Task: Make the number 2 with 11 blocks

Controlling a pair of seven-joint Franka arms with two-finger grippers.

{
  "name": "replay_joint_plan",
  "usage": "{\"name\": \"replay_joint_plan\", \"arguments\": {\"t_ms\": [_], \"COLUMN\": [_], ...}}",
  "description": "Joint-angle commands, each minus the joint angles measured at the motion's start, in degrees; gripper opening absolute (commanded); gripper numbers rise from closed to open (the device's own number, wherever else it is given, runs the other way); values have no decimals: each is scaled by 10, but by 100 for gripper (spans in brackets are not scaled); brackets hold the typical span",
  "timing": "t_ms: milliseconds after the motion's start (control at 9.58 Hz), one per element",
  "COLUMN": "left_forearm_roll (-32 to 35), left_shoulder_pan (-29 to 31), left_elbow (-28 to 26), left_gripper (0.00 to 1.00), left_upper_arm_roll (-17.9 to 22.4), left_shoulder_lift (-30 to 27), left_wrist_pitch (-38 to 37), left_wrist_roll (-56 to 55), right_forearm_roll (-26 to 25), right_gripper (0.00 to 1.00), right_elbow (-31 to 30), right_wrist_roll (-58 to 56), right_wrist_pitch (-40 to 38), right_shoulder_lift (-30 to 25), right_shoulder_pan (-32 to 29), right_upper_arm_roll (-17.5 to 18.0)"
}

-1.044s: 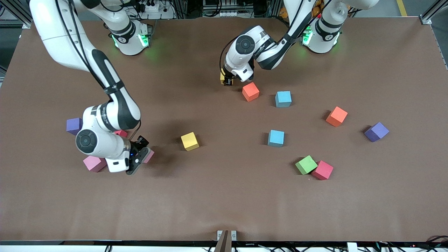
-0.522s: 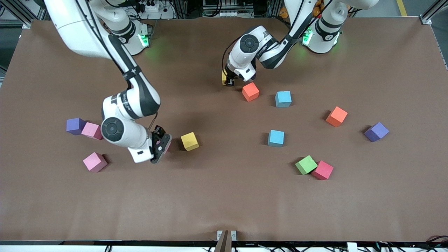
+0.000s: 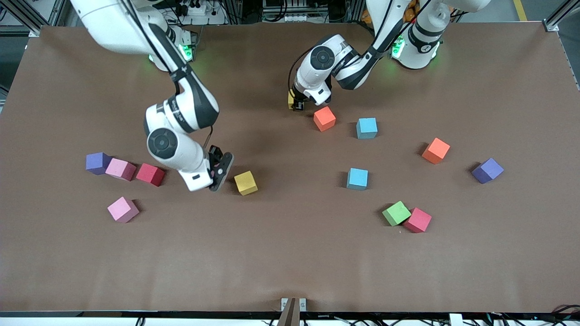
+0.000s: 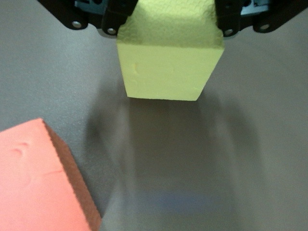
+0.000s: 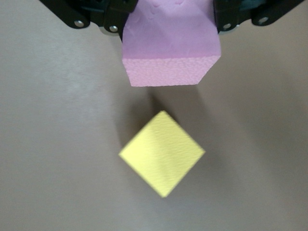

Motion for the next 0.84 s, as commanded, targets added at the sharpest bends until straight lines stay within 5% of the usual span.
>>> {"name": "replay_joint_plan", "arguments": {"t_ms": [0, 104, 209, 731], "left_forearm_roll": [8, 9, 23, 38], "left_shoulder_pan": [3, 3, 1, 3], "left_elbow": [-8, -8, -9, -53], "left_gripper": [0, 3, 99, 100], "left_upper_arm_roll": [-5, -6, -6, -26], "left_shoulder_lift": [11, 13, 14, -32], "left_wrist_pitch": [22, 22, 22, 29], "left_wrist_roll": [-1, 0, 11, 10], "right_forearm_roll": [4, 5, 5, 23], "right_gripper": [53, 53, 53, 53], "right_elbow": [-70, -83, -92, -180], "right_wrist_roll": [-2, -1, -1, 36], "right_wrist_pitch": [22, 29, 36, 143], "right_shoulder_lift": [-59, -70, -74, -90], "right_shoulder_pan": [65, 116, 161, 335], "right_upper_arm_roll": [-38, -78, -112, -194]}}
